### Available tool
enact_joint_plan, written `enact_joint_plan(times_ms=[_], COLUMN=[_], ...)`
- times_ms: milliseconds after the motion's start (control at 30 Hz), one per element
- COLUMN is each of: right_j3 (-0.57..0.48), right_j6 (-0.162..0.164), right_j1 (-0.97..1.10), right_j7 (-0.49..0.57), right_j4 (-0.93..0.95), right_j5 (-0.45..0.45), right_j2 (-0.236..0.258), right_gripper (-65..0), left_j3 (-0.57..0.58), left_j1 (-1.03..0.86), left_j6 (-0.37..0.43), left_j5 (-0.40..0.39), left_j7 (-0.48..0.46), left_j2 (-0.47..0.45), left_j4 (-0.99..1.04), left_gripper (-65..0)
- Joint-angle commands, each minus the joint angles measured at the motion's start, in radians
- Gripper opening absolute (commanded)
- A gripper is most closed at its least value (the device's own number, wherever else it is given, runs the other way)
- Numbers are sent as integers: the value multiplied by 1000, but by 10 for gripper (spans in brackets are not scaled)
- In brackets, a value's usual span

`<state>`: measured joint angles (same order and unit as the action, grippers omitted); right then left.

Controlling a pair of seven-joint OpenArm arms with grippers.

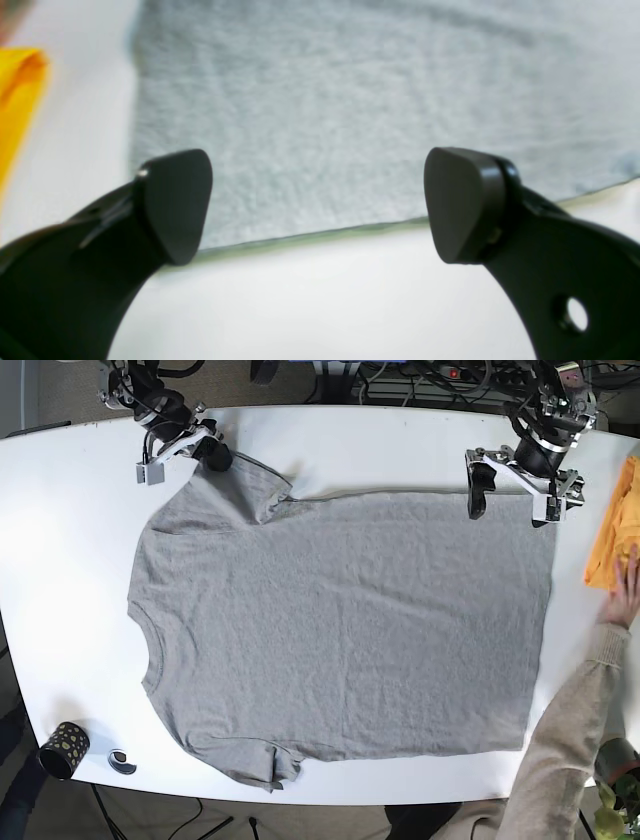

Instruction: Fold the T-shirt properly

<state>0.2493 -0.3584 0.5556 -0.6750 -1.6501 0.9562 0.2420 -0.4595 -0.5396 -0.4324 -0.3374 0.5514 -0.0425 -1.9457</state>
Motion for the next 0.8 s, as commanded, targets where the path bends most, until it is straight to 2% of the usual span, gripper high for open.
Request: enact_joint_plan(times_ms=[0, 333, 467, 767], right_j3=[5, 5, 3, 6], right_j6=[-8, -8, -8, -8], right_j1=[-6, -7, -7, -7], right_j7=[8, 8, 8, 8], right_j4=[-12, -15, -15, -15], right_j5=[11, 11, 11, 11], right_j2=[10, 12, 12, 13], right_gripper=[-650, -650, -650, -650], left_j3=[-23, -181, -221, -230], left_j1=[-1, 109, 123, 125], left_j6=[4, 4, 4, 2], left_j5=[-35, -170, -179, -182], left_j7=[-20, 187, 195, 197], left_j2=[-10, -17, -17, -43], left_j4=[6, 130, 162, 269], left_gripper=[0, 0, 0, 0])
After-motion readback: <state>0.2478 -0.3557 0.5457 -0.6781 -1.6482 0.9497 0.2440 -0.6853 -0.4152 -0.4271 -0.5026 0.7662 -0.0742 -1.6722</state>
